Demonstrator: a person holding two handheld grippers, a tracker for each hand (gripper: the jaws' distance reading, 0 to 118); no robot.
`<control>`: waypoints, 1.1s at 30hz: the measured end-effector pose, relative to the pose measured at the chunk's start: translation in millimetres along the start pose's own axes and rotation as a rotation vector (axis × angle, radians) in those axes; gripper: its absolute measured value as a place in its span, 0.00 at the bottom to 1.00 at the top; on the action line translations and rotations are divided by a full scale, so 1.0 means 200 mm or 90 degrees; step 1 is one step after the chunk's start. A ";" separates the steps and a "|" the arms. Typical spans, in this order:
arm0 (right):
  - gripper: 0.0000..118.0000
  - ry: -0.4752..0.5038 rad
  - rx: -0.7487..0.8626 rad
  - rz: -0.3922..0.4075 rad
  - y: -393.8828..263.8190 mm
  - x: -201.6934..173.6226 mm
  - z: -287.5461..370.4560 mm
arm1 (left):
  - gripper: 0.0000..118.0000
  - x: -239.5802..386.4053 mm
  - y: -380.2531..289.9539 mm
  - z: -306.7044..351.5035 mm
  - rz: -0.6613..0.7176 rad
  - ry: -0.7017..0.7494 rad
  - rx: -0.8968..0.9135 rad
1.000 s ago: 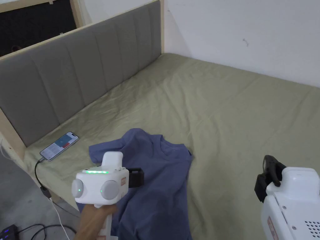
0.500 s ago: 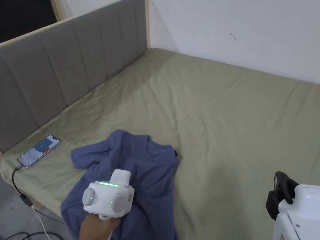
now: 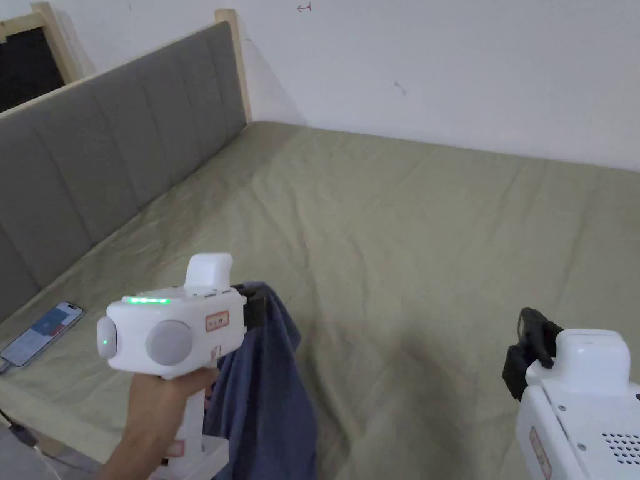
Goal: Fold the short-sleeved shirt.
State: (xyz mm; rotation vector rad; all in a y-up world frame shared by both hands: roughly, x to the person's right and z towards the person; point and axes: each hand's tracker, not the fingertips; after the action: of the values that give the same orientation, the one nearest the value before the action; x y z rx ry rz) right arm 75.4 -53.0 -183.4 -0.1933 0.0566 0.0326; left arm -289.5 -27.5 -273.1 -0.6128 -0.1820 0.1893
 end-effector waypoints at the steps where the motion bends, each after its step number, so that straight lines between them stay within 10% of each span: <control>1: 0.00 -0.006 0.006 -0.001 0.01 0.03 0.02 | 0.05 0.07 0.06 0.02 -0.012 -0.017 0.013; 17: 0.00 -0.170 0.062 -0.023 0.05 0.57 0.39 | 0.05 1.26 0.43 -0.04 -0.202 -0.267 0.068; 33: 0.00 -0.279 0.024 -0.031 -0.08 0.86 0.57 | 0.05 1.63 -0.48 -0.70 -0.244 -0.346 -0.246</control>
State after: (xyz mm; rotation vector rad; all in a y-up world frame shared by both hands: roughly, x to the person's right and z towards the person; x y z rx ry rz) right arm 253.7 -41.7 -78.2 -0.1468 -0.3846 0.0252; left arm 70.0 -107.8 -292.6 -0.8873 -0.8689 -0.0589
